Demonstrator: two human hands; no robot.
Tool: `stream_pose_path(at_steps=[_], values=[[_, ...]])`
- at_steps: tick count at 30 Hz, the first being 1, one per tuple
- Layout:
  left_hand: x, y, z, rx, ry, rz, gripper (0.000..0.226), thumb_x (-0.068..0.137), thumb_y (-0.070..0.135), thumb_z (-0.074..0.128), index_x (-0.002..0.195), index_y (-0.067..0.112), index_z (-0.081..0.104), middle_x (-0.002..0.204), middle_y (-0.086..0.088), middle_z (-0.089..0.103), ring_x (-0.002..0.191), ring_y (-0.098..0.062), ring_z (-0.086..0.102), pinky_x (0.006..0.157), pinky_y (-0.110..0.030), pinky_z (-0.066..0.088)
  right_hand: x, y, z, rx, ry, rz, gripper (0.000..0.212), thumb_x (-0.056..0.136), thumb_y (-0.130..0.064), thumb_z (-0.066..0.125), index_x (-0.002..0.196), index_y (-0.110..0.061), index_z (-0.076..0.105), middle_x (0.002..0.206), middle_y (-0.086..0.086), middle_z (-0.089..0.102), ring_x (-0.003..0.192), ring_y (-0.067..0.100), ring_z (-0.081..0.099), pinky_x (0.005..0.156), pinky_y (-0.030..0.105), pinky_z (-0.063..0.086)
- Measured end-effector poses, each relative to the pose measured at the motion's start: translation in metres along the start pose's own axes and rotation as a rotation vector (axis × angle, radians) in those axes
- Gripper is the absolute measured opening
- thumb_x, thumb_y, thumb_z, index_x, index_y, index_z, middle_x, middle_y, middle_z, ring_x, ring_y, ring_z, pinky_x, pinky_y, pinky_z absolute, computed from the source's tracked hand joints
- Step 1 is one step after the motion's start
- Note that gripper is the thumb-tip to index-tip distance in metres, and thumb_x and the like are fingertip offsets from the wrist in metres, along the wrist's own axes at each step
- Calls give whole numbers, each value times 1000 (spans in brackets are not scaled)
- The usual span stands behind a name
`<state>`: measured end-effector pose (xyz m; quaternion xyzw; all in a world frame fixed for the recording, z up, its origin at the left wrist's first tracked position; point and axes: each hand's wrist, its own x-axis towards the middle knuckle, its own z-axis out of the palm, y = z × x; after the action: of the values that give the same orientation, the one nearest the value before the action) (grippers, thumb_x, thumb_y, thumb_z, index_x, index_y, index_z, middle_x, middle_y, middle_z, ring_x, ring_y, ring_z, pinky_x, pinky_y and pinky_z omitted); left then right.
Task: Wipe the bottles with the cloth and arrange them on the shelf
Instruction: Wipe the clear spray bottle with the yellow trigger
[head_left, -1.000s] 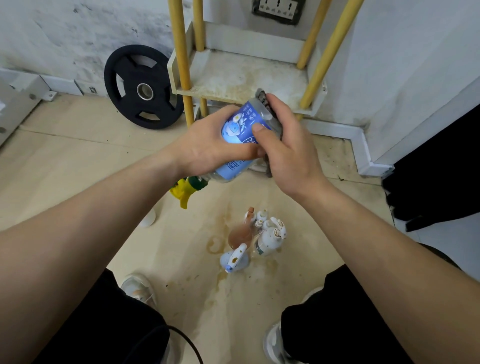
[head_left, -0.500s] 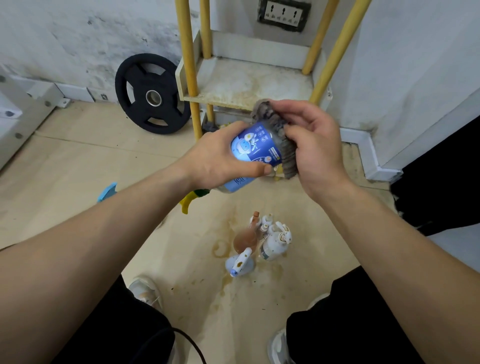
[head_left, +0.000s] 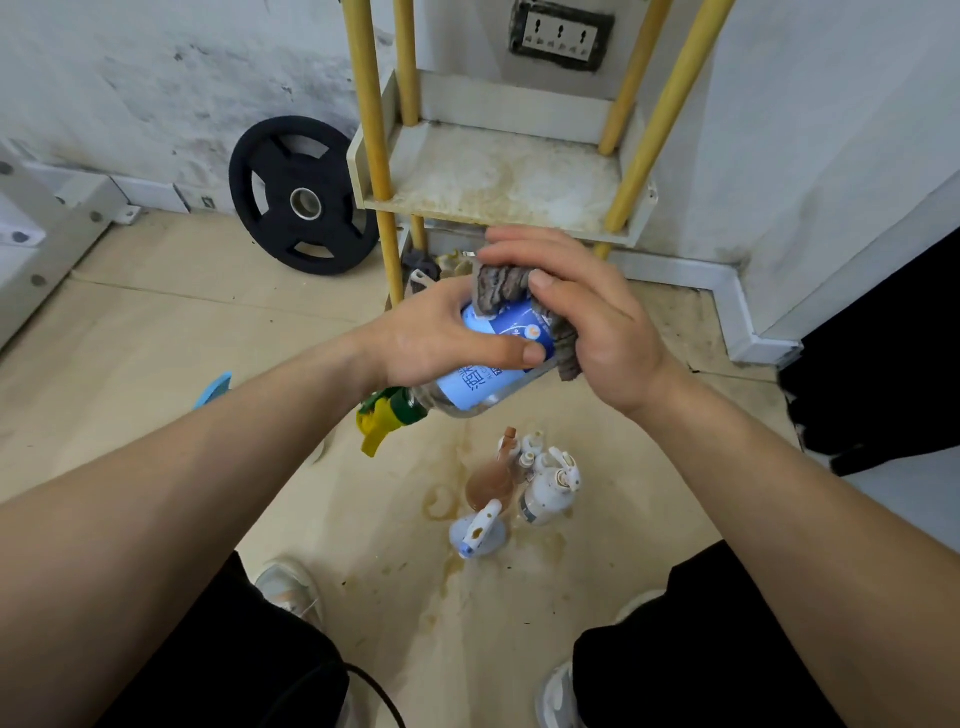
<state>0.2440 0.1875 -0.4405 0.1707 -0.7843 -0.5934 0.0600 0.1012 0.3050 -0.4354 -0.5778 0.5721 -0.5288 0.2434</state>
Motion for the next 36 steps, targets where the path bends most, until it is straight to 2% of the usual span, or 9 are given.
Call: stream_pose_path(at_steps=[6, 11, 15, 17, 21, 23, 30, 34, 36], values=[[4, -8, 8, 442, 293, 13, 82, 54, 74, 76, 124, 34, 58, 102, 15, 70, 89, -6, 68, 82, -32, 58, 4, 3, 9, 199, 287, 679, 33, 108, -31, 41, 111, -20, 72, 92, 4, 75, 62, 14, 67, 48, 25, 46], [11, -11, 9, 417, 290, -55, 69, 56, 71, 77, 113, 36, 62, 94, 14, 69, 81, -6, 66, 77, -32, 56, 0, 12, 15, 233, 344, 595, 25, 109, -26, 41, 111, -21, 66, 96, 2, 72, 73, 3, 68, 63, 18, 50], [13, -9, 8, 241, 267, -66, 65, 57, 63, 76, 113, 32, 64, 97, 10, 72, 86, -8, 69, 84, -36, 58, -2, 20, 13, 257, 241, 300, 34, 99, -28, 44, 131, -32, 58, 135, -1, 63, 120, 7, 63, 96, 22, 49], [11, -7, 7, 183, 240, -55, 71, 55, 63, 79, 115, 29, 64, 100, 7, 73, 91, -14, 71, 89, -42, 58, -1, 18, 7, 265, 223, 269, 30, 105, -21, 42, 129, -26, 59, 123, -4, 69, 113, 6, 67, 92, 21, 51], [8, -8, 14, 123, 268, -109, 74, 53, 63, 85, 110, 22, 63, 97, 4, 75, 89, -16, 73, 88, -45, 59, 2, 5, 7, 237, 330, 366, 36, 109, -18, 37, 87, -17, 67, 60, -10, 66, 50, 5, 60, 42, 21, 45], [3, -10, 16, 79, 286, -159, 66, 60, 56, 90, 109, 20, 62, 95, 4, 75, 85, -14, 74, 84, -41, 61, 0, 10, 13, 169, 353, 414, 41, 106, -25, 40, 74, -22, 66, 56, -6, 59, 46, 15, 53, 36, 27, 39], [-24, -11, 7, -393, 562, -364, 49, 84, 45, 77, 122, 16, 65, 107, -5, 77, 79, -14, 76, 59, -27, 59, -9, 23, 49, 10, 232, 514, 38, 99, -47, 42, 93, -22, 70, 93, 4, 76, 88, 25, 73, 81, 53, 59], [-47, -17, -12, -581, 641, -487, 58, 83, 58, 73, 116, 11, 69, 99, -9, 78, 78, -21, 76, 64, -36, 61, -13, 14, 89, 285, 121, 578, 23, 105, -36, 48, 117, -23, 64, 95, -19, 75, 92, -4, 70, 86, 23, 56], [-60, -25, -18, -599, 645, -538, 60, 84, 60, 72, 112, 7, 69, 98, -12, 78, 79, -25, 76, 64, -38, 62, -15, 9, 105, 390, 55, 665, 33, 95, -40, 65, 119, -19, 63, 97, -8, 78, 90, 10, 75, 84, 34, 60]])
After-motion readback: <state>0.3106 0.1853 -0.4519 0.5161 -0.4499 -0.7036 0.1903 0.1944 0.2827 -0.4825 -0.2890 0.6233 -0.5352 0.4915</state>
